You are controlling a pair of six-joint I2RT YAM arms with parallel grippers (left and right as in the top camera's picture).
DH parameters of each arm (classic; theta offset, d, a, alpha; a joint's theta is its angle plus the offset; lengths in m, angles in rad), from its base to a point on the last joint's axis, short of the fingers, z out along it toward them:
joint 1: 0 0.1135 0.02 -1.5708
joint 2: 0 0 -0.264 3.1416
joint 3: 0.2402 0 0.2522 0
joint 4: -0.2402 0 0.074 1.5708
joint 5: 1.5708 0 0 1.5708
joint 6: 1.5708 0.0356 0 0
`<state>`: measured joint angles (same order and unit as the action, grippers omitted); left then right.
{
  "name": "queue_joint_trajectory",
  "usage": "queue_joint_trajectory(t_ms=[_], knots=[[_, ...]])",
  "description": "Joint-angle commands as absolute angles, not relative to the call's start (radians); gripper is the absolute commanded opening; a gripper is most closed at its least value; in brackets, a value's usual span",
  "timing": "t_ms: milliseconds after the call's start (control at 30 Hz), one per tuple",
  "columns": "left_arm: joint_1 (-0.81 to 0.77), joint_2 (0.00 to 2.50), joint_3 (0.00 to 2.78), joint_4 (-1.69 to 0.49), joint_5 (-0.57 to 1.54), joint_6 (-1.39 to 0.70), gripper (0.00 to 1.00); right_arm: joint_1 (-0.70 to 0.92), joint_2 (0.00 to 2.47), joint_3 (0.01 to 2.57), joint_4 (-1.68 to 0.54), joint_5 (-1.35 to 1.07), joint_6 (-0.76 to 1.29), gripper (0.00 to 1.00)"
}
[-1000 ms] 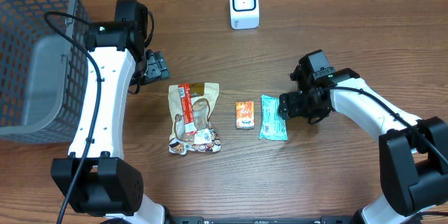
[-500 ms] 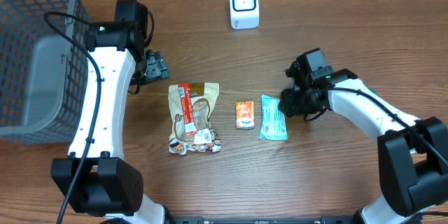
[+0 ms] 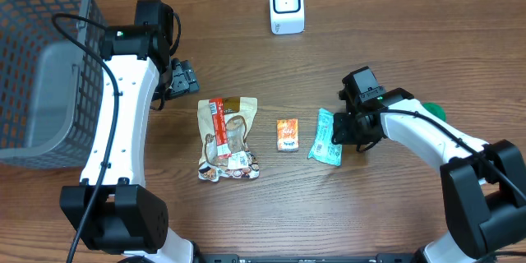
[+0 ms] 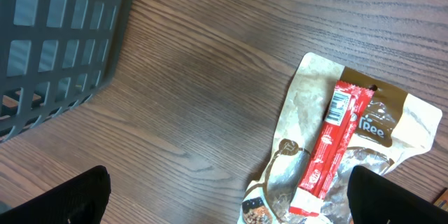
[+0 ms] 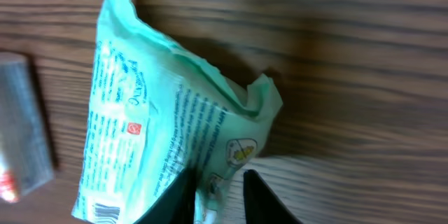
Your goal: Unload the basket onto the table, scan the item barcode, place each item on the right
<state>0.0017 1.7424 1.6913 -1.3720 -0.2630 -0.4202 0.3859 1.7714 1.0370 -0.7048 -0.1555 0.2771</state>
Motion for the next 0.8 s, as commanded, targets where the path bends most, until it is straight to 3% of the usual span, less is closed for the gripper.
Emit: queue_joint_trajectory(t_ms=[0, 267, 300, 367, 467, 533, 767], knots=[[0.0, 1.745, 1.712, -1.372, -0.27, -0.439, 1.0, 0.369, 1.7, 1.032, -0.73, -0.045, 0.383, 0.28], [0.0, 1.745, 1.712, -1.372, -0.269, -0.439, 0.99, 0.342, 1.553, 1.032, -0.799, -0.042, 0.396, 0.38], [0.0, 1.745, 1.712, -1.372, -0.27, -0.439, 1.0, 0.336, 1.54, 1.033, -0.799, -0.043, 0.392, 0.43], [0.0, 1.745, 1.712, -1.372, -0.27, -0.439, 0.99, 0.326, 1.525, 1.034, -0.797, -0.046, 0.388, 0.65], [0.0, 1.745, 1.712, -1.372, -0.269, -0.439, 0.99, 0.32, 1.526, 1.034, -0.793, -0.046, 0.384, 0.83], [0.0, 1.745, 1.712, -1.372, -0.27, -0.439, 1.0, 0.32, 1.526, 1.034, -0.793, -0.047, 0.329, 1.0], [0.0, 1.745, 1.712, -1.372, -0.27, -0.439, 0.99, 0.32, 1.532, 1.033, -0.769, -0.05, 0.275, 1.0]])
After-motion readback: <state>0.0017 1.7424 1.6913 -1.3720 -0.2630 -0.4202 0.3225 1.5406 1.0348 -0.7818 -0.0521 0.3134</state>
